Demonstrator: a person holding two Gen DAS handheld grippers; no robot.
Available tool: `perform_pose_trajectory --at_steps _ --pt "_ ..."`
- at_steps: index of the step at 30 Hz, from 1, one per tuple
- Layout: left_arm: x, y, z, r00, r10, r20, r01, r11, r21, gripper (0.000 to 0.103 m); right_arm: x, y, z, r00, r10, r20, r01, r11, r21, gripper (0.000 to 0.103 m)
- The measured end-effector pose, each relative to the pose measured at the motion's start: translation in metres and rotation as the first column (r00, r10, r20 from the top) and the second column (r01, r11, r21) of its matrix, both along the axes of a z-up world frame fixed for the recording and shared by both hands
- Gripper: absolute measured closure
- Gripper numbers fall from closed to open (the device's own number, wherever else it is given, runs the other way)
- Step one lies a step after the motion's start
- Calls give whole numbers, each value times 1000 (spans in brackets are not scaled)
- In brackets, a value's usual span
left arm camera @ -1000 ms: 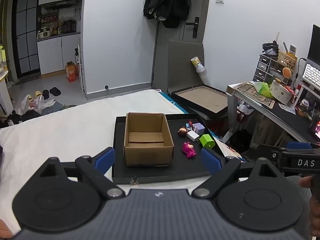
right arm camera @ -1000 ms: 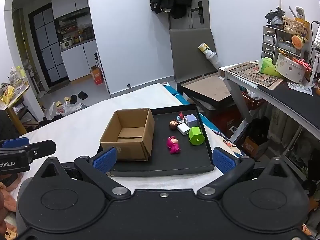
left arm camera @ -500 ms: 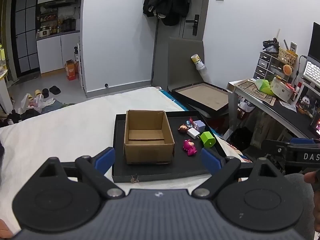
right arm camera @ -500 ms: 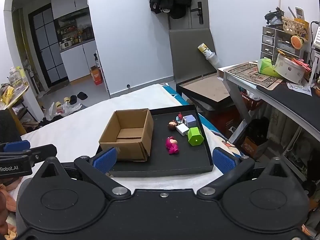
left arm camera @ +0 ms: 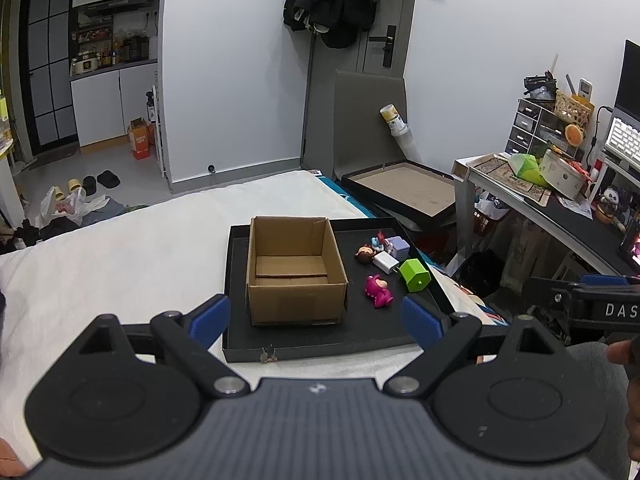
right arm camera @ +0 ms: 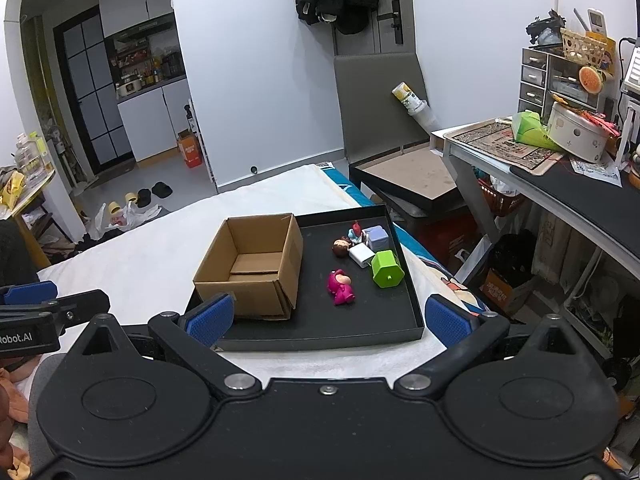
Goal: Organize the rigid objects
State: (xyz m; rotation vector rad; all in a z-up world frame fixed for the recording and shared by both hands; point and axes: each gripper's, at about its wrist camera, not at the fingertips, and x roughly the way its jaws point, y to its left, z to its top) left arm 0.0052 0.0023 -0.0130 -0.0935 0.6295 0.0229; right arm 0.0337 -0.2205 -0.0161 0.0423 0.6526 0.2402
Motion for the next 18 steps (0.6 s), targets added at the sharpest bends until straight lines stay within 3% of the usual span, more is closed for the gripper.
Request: perform_pose_trajectory --at_steps 18 --pt "1 -1 0 1000 5 -6 -5 1000 -3 11 0 0 -1 1000 0 -7 0 1000 1 0"
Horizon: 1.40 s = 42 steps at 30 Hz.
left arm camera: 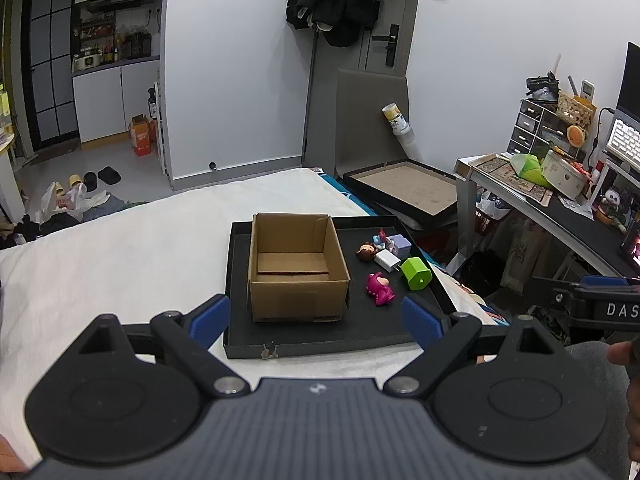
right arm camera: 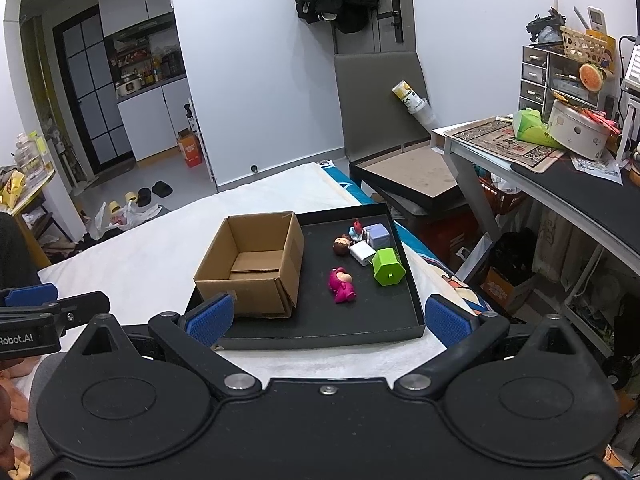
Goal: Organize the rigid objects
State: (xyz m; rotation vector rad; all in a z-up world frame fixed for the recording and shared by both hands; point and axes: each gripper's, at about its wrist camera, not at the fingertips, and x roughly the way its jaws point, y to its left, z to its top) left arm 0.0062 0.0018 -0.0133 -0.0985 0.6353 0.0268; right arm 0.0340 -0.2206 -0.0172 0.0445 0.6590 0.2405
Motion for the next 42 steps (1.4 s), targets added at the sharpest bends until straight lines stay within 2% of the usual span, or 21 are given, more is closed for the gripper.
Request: perform_pose_trajectory --at_steps 27,42 --pt "0 3 -3 1000 -3 1 3 1000 -13 11 3 3 -2 1000 3 -3 -3 1000 -1 0" --pt "48 11 -14 999 -12 -51 10 999 -34 11 35 2 -13 998 22 -56 -21 1000 19 0"
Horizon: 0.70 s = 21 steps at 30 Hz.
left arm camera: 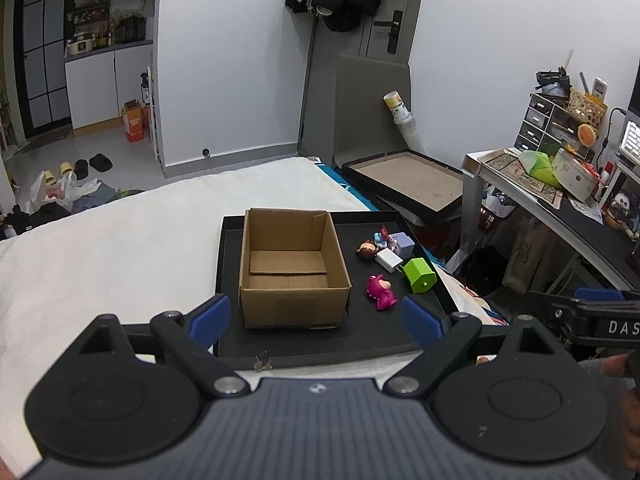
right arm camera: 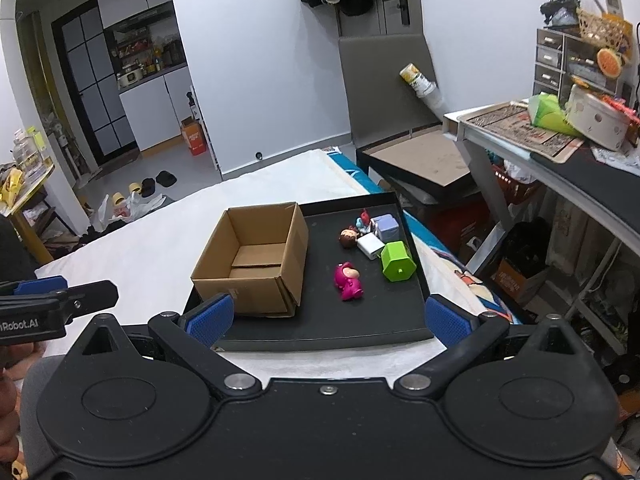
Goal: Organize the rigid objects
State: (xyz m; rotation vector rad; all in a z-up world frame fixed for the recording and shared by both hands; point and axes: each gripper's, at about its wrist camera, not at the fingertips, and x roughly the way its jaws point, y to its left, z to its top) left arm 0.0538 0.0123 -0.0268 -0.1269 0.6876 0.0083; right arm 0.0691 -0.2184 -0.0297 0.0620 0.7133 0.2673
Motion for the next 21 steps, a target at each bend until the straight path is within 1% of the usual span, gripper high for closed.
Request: perform_pose_trajectory --at_steps 7,18,21 --pt "31 10 -14 999 12 -50 -13 1000 -24 11 25 0 -11 999 -17 -45 17 1000 -6 0" --pt "75 19 -35 992 24 -126 -28 999 -33 11 67 0 -33 992 -20 -123 20 1000 -3 0" --pt "85 23 -41 989 45 -140 -51 998 -45 11 79 0 -37 990 -22 -142 21 1000 -7 0"
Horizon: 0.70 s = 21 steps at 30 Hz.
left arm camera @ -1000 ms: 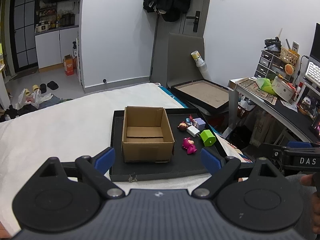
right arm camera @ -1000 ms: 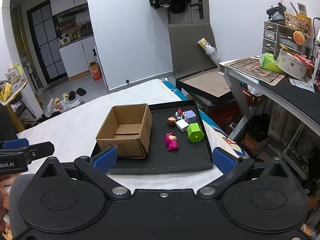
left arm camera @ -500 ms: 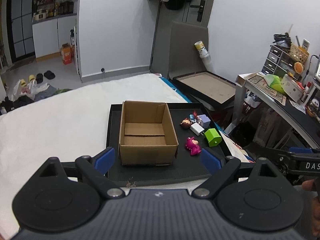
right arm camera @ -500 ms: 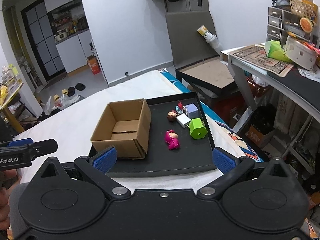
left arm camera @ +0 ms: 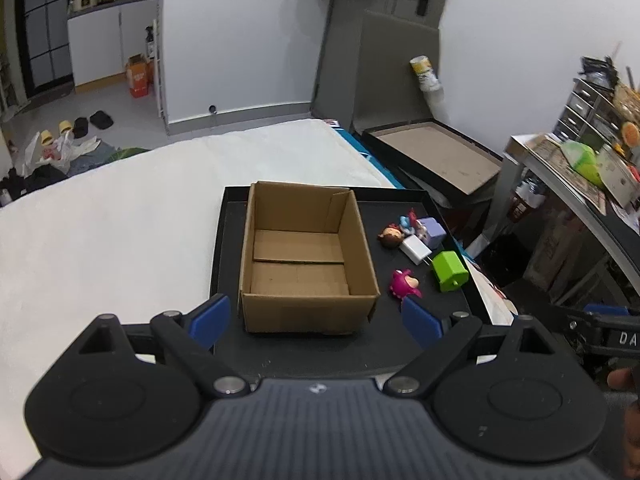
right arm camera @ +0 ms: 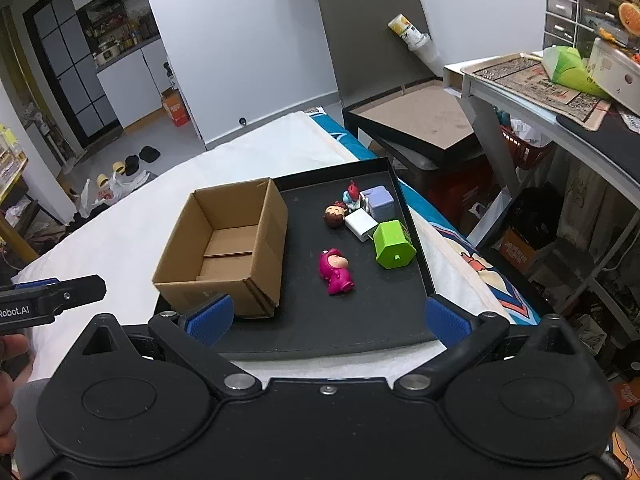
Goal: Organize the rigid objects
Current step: 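Move the right gripper down onto the pink figurine and close it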
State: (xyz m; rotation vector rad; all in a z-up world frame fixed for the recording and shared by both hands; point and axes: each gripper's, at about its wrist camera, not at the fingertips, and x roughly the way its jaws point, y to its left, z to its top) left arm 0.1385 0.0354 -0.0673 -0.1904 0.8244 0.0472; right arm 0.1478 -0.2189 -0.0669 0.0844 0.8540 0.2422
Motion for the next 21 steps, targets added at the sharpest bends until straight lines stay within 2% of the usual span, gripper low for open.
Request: perform_pose_trajectory --at_steps 5,14,21 --pt "18 11 -10 998 39 -41 -41 998 -42 11 17 1 -8 1000 15 -25 -15 1000 -6 0" --pt "49 27 -28 992 74 -101 -77 996 -33 11 49 8 -24 997 17 -72 -18 1000 -11 0" --pt "70 42 -41 984 98 -146 -107 993 -56 12 78 17 -34 994 39 -100 -43 998 -38 2"
